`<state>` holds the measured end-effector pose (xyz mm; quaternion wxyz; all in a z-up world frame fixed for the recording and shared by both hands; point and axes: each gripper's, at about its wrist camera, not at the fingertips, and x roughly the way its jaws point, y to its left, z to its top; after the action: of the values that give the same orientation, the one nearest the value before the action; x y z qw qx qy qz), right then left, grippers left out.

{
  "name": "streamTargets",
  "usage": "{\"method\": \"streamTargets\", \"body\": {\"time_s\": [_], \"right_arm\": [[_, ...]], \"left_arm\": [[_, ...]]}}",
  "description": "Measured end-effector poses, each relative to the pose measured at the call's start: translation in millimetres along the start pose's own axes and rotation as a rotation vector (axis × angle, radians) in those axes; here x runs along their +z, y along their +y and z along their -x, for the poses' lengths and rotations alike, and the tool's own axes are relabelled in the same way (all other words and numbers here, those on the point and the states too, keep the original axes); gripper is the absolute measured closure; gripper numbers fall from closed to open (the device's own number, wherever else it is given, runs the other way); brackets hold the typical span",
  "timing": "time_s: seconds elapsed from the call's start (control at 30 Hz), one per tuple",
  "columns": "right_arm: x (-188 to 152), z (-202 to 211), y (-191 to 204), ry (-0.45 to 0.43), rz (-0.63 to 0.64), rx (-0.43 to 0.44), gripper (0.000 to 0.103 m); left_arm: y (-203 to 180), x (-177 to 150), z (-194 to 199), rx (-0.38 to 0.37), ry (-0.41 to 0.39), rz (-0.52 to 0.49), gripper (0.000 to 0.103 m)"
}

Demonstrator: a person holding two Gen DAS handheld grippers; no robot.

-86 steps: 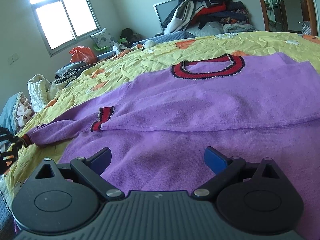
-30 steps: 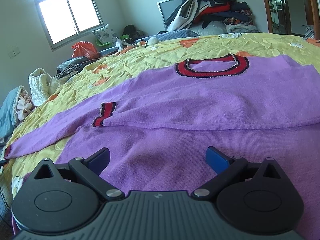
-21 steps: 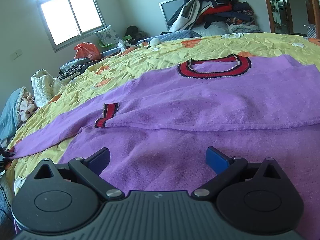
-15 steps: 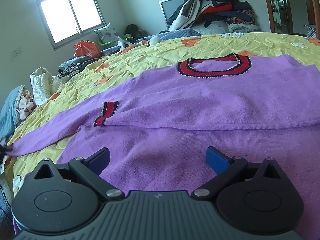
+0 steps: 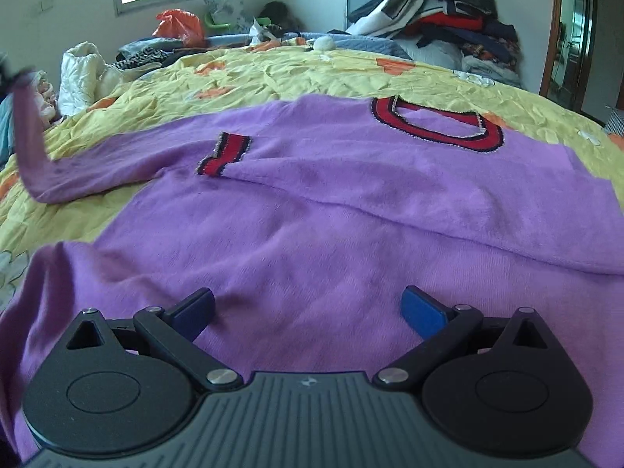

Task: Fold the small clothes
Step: 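Lay the sleeve over the sweater body and open the left gripper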

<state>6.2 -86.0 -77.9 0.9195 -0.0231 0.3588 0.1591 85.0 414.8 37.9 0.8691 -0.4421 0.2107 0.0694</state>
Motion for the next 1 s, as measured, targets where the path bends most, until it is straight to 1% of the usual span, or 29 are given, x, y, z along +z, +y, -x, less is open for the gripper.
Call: {"method": "streamTargets", "body": {"time_s": [0.07, 0.13, 0.23, 0.33, 0.43, 0.5, 0.63, 0.7, 0.77, 0.9, 1.0], "right_arm": [[-4.4, 4.5, -5.2, 0.006, -0.031, 0.010, 0.000], [-7.3, 11.1, -11.8, 0.001, -0.052, 0.017, 0.000], [-9.6, 21.7, -23.1, 0.004, -0.075, 0.005, 0.000], [-12.5, 31.2, -37.1, 0.012, -0.115, -0.011, 0.000], [-15.5, 38.6, -52.0, 0.026, -0.155, -0.025, 0.000], [-18.6, 44.9, -60.8, 0.025, -0.171, -0.041, 0.000], [-25.5, 58.0, -81.6, 0.028, -0.206, -0.062, 0.000], [-28.2, 65.6, -91.9, 0.022, -0.223, -0.067, 0.000], [-31.5, 74.3, -102.5, 0.014, -0.239, -0.079, 0.000], [-38.5, 89.2, -124.4, -0.005, -0.271, -0.106, 0.000], [-45.1, 96.8, -136.4, -0.015, -0.298, -0.122, 0.000]], "left_arm": [[-35.5, -14.6, -21.3, -0.037, 0.044, -0.039, 0.100], [-72.9, -32.7, -43.9, -0.052, 0.078, -0.097, 0.100], [-125.2, -68.7, -79.6, -0.106, 0.145, -0.159, 0.100], [-179.8, -117.2, -115.6, -0.130, 0.213, -0.253, 0.100], [-228.0, -176.3, -145.7, -0.162, 0.293, -0.342, 0.100], [-252.4, -217.4, -160.9, -0.172, 0.342, -0.395, 0.100], [-281.7, -292.1, -182.1, -0.189, 0.426, -0.455, 0.100], [-289.7, -322.7, -191.9, -0.196, 0.471, -0.471, 0.100], [-297.1, -349.0, -195.8, -0.205, 0.497, -0.493, 0.100], [-309.7, -387.3, -202.1, -0.227, 0.552, -0.527, 0.100], [-317.0, -409.5, -202.7, -0.231, 0.569, -0.570, 0.100]]}}
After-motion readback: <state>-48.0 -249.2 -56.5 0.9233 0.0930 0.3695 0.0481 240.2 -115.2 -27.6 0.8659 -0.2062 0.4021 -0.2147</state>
